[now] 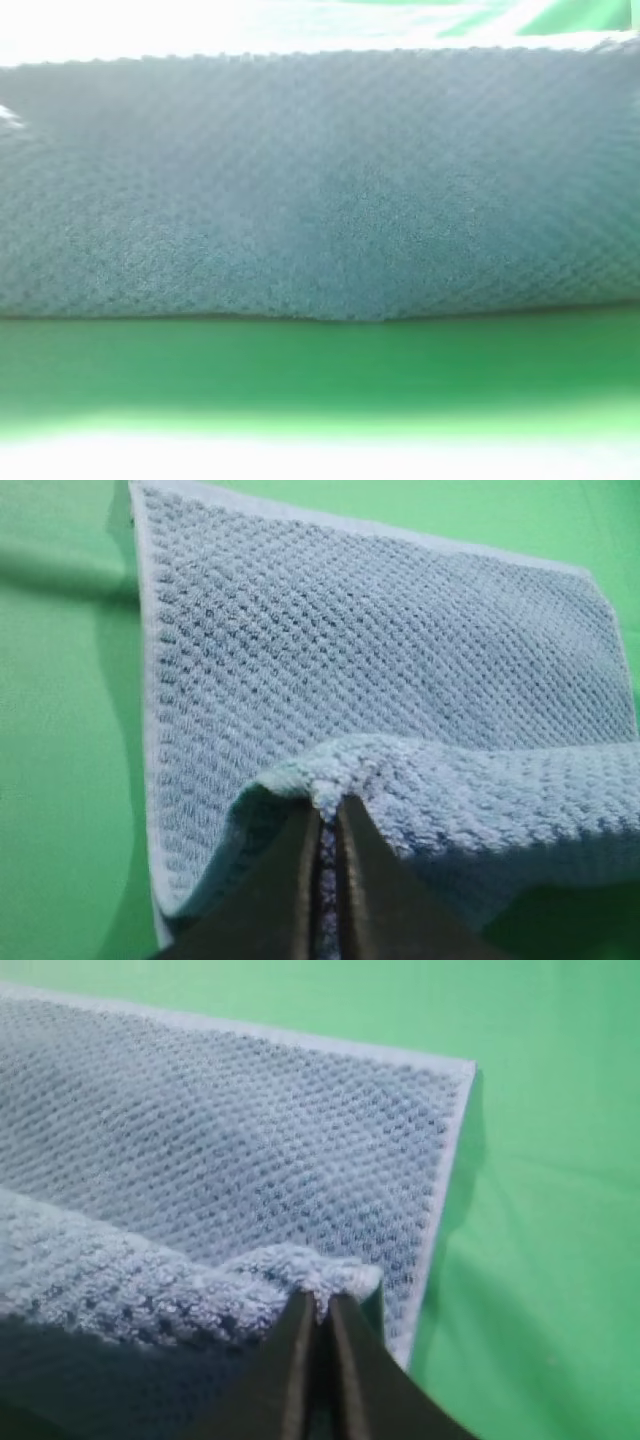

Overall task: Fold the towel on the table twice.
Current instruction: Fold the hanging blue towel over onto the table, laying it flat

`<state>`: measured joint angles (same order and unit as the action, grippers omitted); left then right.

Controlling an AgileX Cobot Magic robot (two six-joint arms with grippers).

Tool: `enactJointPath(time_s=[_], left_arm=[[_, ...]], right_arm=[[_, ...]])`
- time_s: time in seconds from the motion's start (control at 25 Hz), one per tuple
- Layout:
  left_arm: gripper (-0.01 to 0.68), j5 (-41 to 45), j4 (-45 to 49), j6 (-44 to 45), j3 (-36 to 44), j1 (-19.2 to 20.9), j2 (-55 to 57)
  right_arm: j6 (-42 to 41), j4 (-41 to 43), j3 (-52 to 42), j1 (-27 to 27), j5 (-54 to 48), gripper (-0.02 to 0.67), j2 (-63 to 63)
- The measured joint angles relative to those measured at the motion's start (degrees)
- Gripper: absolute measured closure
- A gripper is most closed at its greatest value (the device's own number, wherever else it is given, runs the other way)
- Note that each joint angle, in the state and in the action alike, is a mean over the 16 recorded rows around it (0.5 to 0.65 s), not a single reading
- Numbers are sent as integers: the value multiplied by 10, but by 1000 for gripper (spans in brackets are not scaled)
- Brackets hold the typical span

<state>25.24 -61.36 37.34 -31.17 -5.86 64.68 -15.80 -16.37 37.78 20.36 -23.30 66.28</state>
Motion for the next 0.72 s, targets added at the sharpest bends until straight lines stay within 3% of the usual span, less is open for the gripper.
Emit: enactJointPath(time_s=[0.32, 0.72], left_arm=[[673, -36, -82, 101, -79, 0, 117], [673, -76, -102, 130, -157, 0, 232]], right_arm=[[-11, 2, 87, 0, 58, 649, 130], [-25, 3, 163, -23, 105, 649, 244]])
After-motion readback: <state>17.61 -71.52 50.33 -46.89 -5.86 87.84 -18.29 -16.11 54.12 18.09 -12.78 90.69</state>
